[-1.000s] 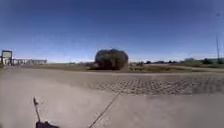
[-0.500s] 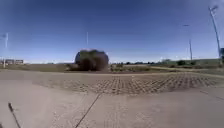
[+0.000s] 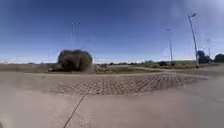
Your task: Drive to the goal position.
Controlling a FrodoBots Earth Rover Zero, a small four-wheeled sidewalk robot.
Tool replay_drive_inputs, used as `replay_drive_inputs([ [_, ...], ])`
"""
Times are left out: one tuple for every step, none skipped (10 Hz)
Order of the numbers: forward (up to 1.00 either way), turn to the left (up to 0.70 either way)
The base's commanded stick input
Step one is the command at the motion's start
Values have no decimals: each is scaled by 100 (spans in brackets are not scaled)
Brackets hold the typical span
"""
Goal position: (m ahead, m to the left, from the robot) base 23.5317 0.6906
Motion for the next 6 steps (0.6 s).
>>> replay_drive_inputs([
  [0,-100],
  [0,-100],
  [0,-100],
  [0,-96],
  [0,-87],
  [17,0],
])
